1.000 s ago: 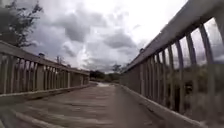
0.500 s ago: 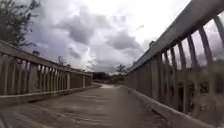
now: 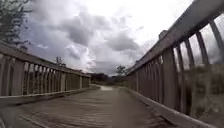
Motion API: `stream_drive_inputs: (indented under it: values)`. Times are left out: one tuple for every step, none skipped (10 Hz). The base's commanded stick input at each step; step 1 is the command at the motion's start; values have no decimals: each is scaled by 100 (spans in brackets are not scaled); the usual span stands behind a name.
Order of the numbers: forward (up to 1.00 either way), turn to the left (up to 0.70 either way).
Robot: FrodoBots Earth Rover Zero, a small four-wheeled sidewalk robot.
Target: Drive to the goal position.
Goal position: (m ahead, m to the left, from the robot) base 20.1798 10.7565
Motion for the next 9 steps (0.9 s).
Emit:
stream_drive_inputs:
  values:
    - [85, 0]
    - [85, 0]
    - [85, 0]
    - [85, 0]
    - [85, 0]
    - [85, 0]
    - [85, 0]
    - [85, 0]
    - [85, 0]
